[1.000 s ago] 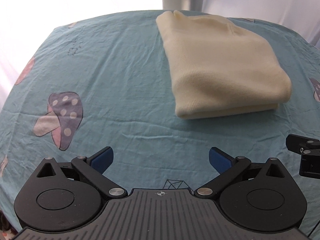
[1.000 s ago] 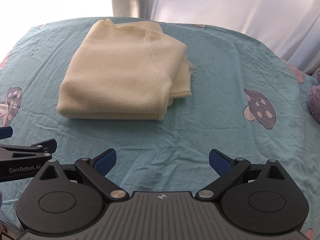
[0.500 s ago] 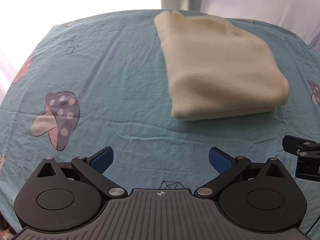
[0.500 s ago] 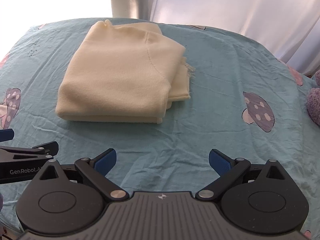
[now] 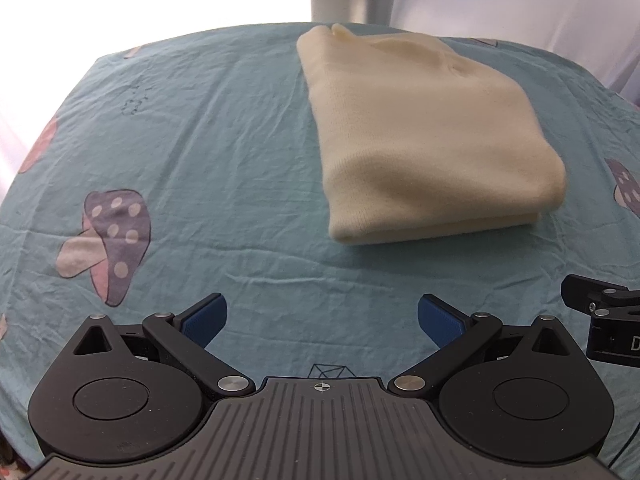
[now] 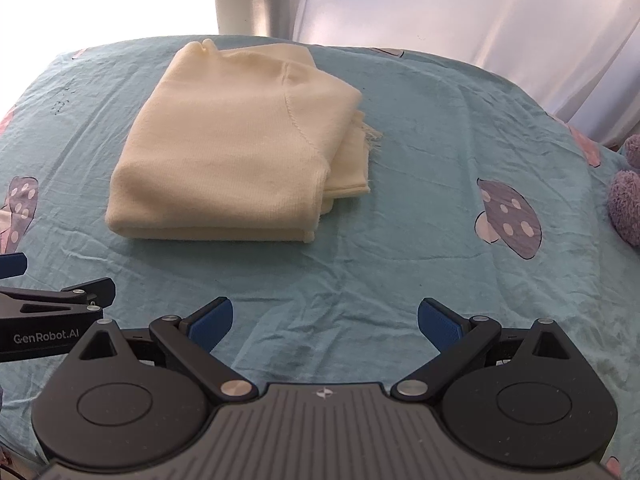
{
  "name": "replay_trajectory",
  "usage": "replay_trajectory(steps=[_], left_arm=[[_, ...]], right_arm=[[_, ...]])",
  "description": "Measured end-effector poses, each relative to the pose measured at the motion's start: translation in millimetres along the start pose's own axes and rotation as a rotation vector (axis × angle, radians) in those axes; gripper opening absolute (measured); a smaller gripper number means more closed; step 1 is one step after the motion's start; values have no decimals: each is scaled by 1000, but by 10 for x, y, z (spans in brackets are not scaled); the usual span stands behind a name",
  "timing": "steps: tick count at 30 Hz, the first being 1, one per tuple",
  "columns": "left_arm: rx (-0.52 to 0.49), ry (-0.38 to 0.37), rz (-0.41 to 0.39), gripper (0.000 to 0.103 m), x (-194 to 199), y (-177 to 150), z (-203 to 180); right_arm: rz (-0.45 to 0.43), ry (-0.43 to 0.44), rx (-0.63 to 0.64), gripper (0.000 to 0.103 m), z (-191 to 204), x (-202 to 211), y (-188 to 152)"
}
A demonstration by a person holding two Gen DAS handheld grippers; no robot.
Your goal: Fold small clothes
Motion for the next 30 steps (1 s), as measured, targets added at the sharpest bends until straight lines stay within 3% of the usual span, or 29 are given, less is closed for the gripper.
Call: replay_trajectory(steps=[30], left_arm=[[2,-1,7,103,-8,9,-50]], right_arm=[[-13,3,15,99,-10,44,21]])
Point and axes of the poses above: each gripper's, at about its wrist camera, not at the fingertips, and x roughly against the way its jaws point, z to its left, y to its top, the point moved 3 cm from there along -x, roughly the way its jaws point, and after that the axes turned 12 degrees about y, right-handed, at the moved point
